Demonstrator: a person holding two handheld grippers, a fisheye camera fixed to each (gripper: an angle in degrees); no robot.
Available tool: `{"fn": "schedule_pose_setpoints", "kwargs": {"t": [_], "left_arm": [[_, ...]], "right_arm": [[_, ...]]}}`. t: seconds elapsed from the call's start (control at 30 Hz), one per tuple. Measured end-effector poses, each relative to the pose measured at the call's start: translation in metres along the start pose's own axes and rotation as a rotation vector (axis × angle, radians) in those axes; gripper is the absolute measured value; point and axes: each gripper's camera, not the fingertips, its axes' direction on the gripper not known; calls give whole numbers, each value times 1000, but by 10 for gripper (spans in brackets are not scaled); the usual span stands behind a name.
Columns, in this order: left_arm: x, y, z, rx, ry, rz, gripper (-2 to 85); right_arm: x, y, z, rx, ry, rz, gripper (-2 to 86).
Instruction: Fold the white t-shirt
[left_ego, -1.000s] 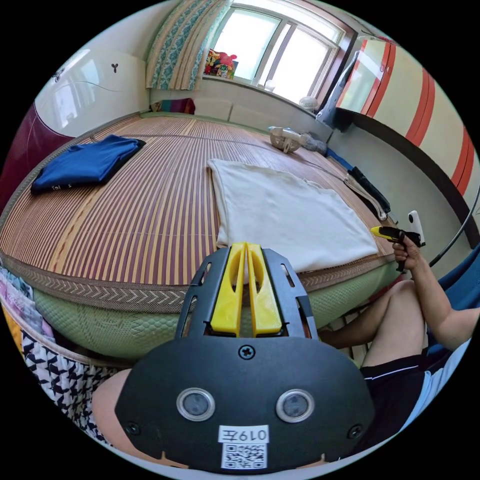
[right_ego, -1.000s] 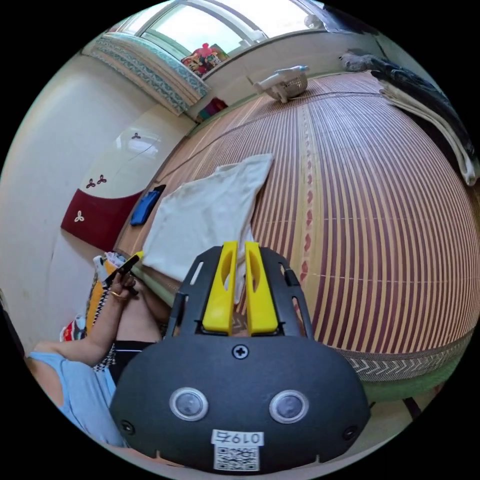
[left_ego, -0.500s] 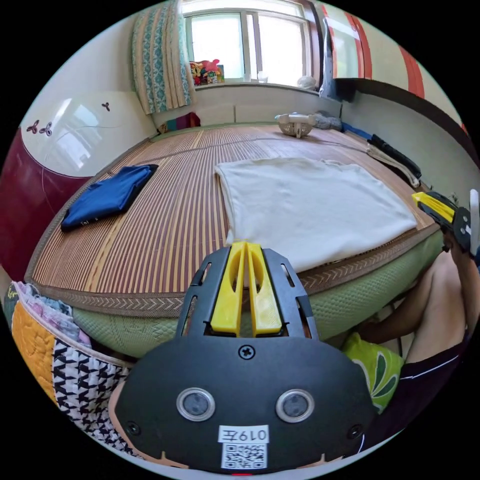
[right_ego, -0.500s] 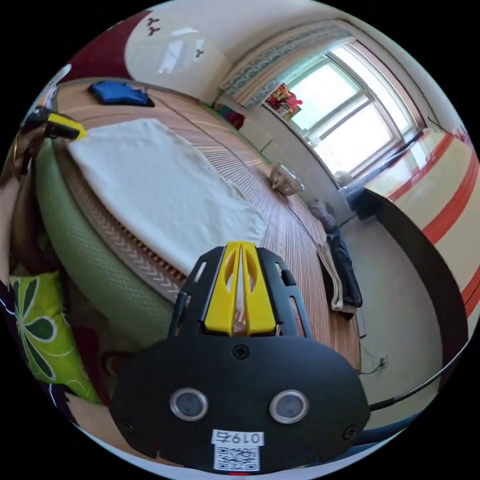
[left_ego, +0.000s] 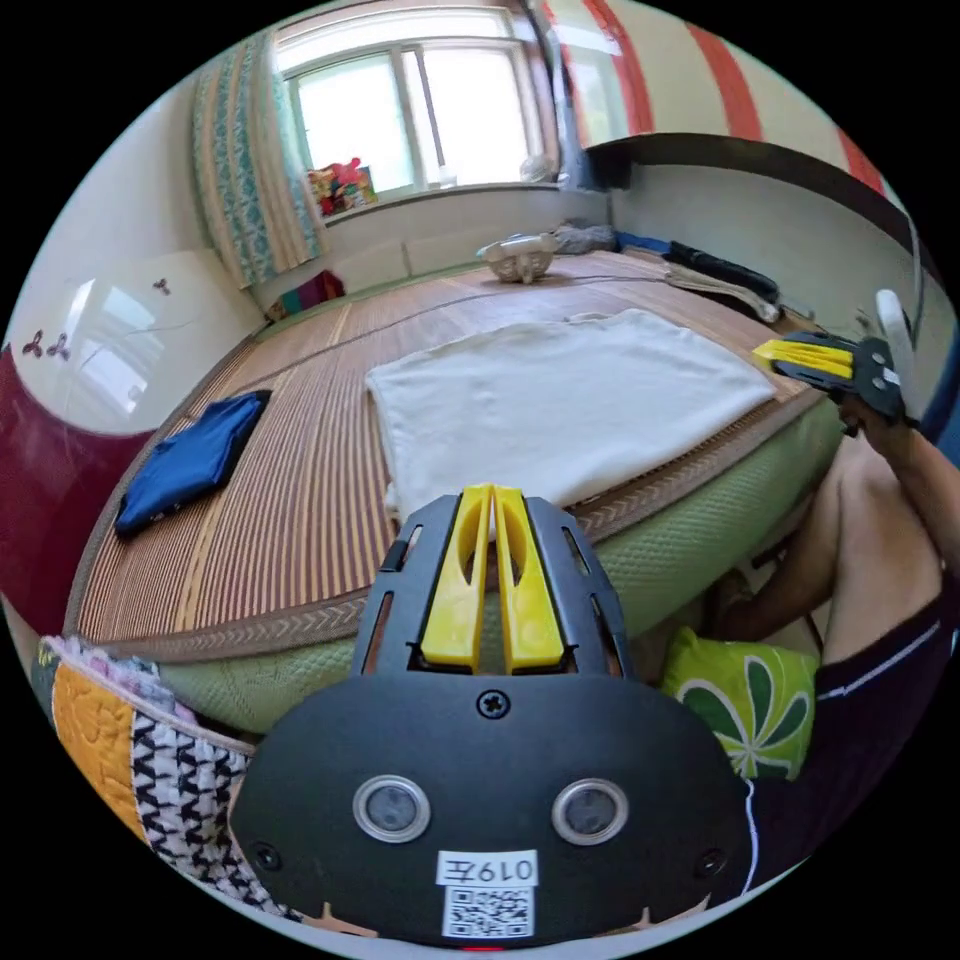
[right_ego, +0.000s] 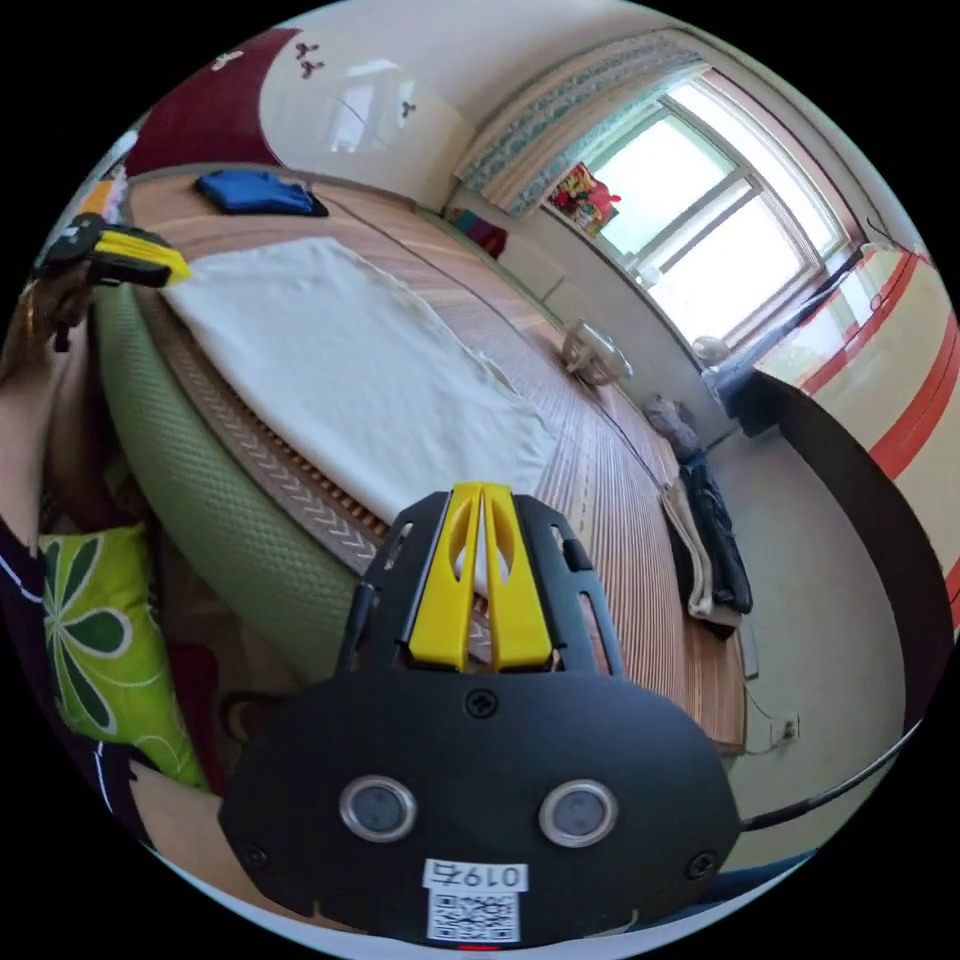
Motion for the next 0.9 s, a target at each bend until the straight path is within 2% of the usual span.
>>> {"fn": "schedule_pose_setpoints", "kwargs": {"t": [0.07,0.13,0.23,0.47,0.9], "left_arm": [[41,16,-1,23,-80,160,36],[76,32,9,20,-158,276,37],[127,51,31,22,-175,407,30],[229,82,90,-2,-215,677,51],[292,118,158,-77,-210,801,60]], "right_arm": [[-33,9,-13,88,41,-99,53],[-64,15,-14,94,50,-199,62],[-113,23,-3,77,73,-351,64],[-164,19,9,90,9,-436,99],[-222,13,42,65,77,-587,87]]}}
